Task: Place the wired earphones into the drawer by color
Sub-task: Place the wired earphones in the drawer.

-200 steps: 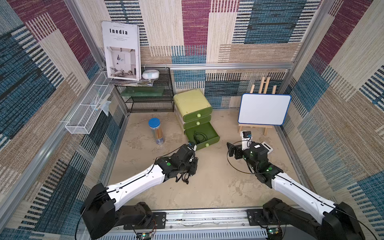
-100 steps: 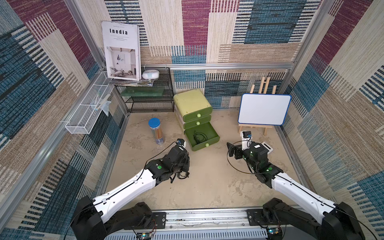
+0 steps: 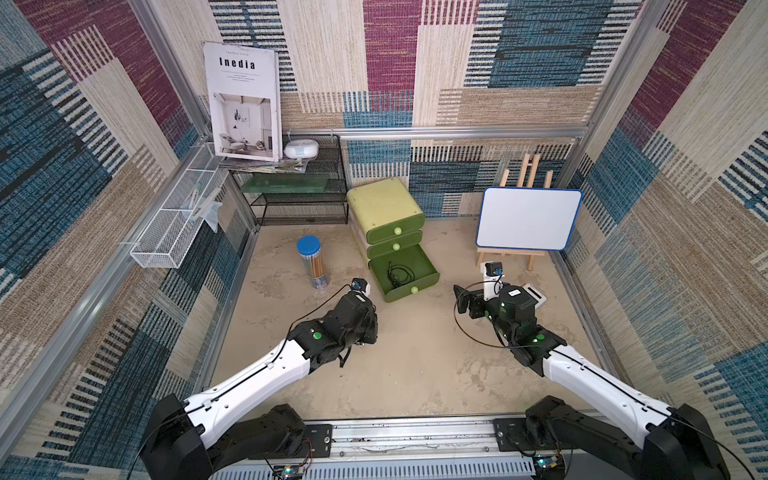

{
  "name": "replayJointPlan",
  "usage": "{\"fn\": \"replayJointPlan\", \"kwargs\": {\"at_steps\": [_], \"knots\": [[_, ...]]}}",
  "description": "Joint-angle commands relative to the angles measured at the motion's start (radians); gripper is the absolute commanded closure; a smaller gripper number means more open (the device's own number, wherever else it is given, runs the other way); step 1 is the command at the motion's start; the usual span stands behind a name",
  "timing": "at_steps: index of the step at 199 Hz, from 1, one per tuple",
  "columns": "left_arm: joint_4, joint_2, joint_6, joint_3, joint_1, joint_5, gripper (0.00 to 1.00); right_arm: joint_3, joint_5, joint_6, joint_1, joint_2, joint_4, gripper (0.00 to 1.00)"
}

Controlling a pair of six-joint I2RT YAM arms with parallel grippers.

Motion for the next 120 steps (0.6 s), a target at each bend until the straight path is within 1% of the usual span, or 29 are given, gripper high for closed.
{"fn": "replayJointPlan", "kwargs": {"at_steps": [1, 31, 58, 87, 120], "knots": [[0.025, 0.01, 0.015, 0.017, 0.003, -0.003, 1.0, 0.0, 0.003, 0.0, 0.0, -0.001, 0.025, 0.0], [0.074, 0.046, 0.036, 0.04, 0.007, 0.001, 1.0, -0.001, 0.004, -0.001, 0.0, -0.003, 0.025, 0.0], [0.121, 0.114, 0.1, 0.094, 0.013, 0.0, 1.0, -0.004, 0.006, 0.0, -0.001, -0.005, 0.054, 0.0], [0.174, 0.214, 0.222, 0.18, 0.026, 0.023, 1.0, -0.006, 0.009, 0.0, 0.0, -0.008, 0.055, 0.0], [0.183, 0.352, 0.399, 0.321, 0.043, 0.052, 1.0, -0.01, 0.017, -0.002, 0.0, -0.017, 0.057, 0.01]]}}
